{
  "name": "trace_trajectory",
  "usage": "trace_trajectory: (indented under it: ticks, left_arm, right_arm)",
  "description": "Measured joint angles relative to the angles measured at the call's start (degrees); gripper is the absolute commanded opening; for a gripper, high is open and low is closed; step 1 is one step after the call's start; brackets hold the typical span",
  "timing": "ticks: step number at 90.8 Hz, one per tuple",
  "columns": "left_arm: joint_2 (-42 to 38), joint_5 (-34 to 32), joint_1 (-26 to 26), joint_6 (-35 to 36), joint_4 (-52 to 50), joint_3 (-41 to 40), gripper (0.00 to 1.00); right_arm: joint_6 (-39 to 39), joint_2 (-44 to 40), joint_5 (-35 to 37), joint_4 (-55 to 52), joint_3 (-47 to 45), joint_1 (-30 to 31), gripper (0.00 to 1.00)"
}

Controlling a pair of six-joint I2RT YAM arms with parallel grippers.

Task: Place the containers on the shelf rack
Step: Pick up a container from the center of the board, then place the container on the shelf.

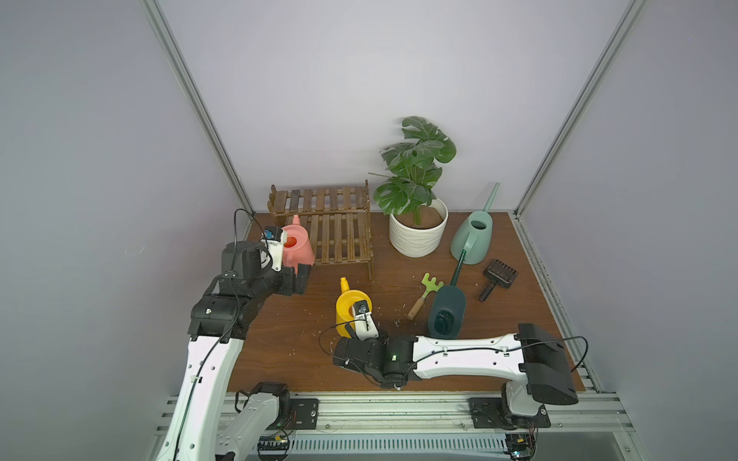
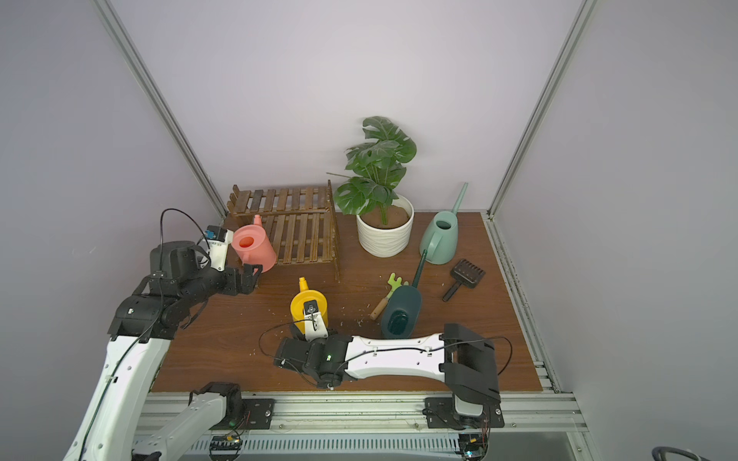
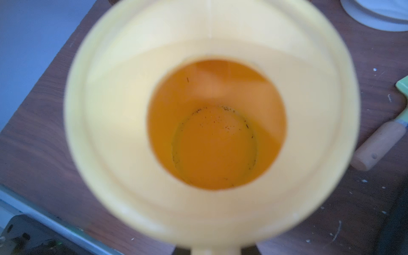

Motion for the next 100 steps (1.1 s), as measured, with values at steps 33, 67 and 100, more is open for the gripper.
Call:
trace_trajectory:
  ticks: [33,67,100]
  left_arm:
    - [0.2,0.3,0.4,-0.1,0.0,1.4,1.0]
    - [0.2,0.3,1.0,-0.5,0.0,1.9,1.0]
    - [0.2,0.3,1.1,-0.6,0.0,2.0,1.0]
  right_arm:
    - [-3.3,-0.3,3.2,-7.3,11.8,-2.1,0.0]
    - [-12.3,9.9,3.4,-11.5,30.1,-10.2,0.0]
    - [-18.1,17.2,1.6,-15.1,42.9,-16.1,0.0]
